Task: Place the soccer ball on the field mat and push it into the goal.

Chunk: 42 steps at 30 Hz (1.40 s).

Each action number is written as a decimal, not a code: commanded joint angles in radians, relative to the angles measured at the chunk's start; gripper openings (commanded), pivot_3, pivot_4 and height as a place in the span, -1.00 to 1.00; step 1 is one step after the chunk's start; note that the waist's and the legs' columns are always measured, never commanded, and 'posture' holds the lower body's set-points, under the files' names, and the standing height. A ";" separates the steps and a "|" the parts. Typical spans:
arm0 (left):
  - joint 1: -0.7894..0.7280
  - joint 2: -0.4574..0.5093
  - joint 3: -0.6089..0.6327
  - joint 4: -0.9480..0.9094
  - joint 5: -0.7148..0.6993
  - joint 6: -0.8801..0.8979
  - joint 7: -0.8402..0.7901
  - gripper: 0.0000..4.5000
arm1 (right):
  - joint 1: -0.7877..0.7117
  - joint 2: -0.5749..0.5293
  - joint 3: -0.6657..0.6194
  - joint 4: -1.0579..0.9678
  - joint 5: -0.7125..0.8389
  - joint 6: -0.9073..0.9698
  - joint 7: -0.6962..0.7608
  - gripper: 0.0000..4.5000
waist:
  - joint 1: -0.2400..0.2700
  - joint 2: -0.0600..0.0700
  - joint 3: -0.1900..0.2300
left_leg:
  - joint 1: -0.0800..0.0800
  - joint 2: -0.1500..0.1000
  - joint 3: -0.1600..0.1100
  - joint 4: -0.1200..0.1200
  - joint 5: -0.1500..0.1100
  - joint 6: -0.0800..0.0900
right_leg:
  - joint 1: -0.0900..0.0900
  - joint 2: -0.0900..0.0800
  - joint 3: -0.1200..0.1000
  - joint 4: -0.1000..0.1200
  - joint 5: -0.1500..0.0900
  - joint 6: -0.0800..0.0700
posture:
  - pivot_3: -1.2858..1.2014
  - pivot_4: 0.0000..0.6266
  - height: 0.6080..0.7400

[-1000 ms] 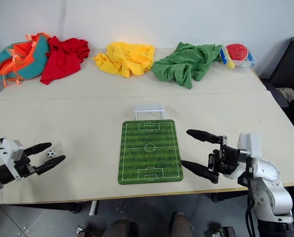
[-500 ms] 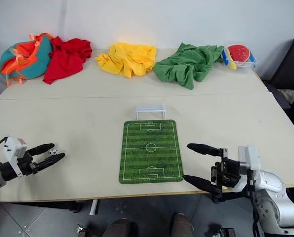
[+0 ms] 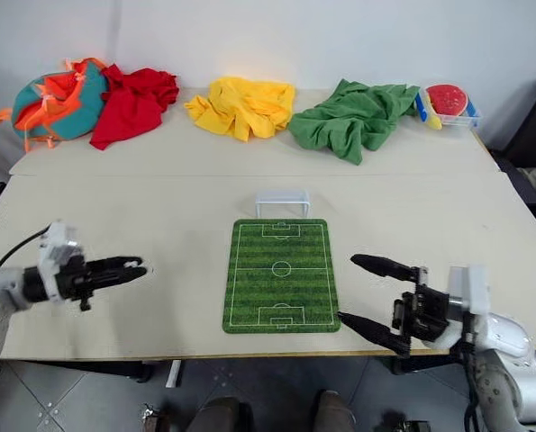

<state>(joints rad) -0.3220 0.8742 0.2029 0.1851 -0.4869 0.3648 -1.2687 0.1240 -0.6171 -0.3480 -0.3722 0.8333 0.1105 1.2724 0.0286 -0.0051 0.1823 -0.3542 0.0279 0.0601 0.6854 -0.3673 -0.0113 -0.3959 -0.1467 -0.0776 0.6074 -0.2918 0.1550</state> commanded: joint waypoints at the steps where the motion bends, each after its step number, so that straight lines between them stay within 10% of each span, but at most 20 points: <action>1: -0.097 -0.023 -0.110 -0.172 -0.038 0.091 -0.033 -0.61 | 0.043 -0.036 -0.087 -0.085 0.067 -0.009 0.035 1.00 | -0.002 0.000 0.000 | 0.000 0.000 0.000 0.000 0.000 0.000 | 0.000 0.000 0.000 0.000 0.000 0.000 | 0.03 -0.52 1.00; 15: -0.312 -0.359 -0.664 -0.223 0.277 0.129 0.089 -0.61 | 0.252 -0.174 -0.283 0.286 0.036 -0.201 0.342 1.00 | 0.002 0.000 0.000 | 0.001 0.000 0.001 0.001 0.000 0.001 | 0.003 0.002 0.002 -0.005 0.001 0.002 | 0.03 -0.52 1.00; 40: -0.177 -0.486 -0.725 -0.317 0.393 0.116 0.289 -0.61 | 0.355 -0.123 -0.256 0.157 0.050 -0.187 0.272 1.00 | 0.000 0.001 -0.001 | 0.000 0.001 -0.001 0.011 0.000 0.002 | 0.005 0.001 0.003 -0.005 0.004 0.001 | 0.03 -0.52 1.00; 42: -0.167 -0.497 -0.715 -0.323 0.392 0.120 0.307 -0.29 | 0.351 -0.117 -0.256 0.144 0.048 -0.174 0.262 1.00 | 0.001 0.001 -0.001 | 0.000 0.001 -0.001 0.011 0.000 0.002 | 0.005 0.001 0.003 -0.005 0.004 0.001 | 0.03 -0.52 1.00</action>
<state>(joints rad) -0.5015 0.3867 -0.4996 -0.1155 -0.0946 0.4738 -0.9720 0.4760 -0.7393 -0.5950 -0.1992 0.8761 -0.0739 1.5324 0.0292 -0.0036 0.1810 -0.3537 0.0288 0.0589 0.6971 -0.3673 -0.0095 -0.3906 -0.1454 -0.0741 0.6024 -0.2881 0.1564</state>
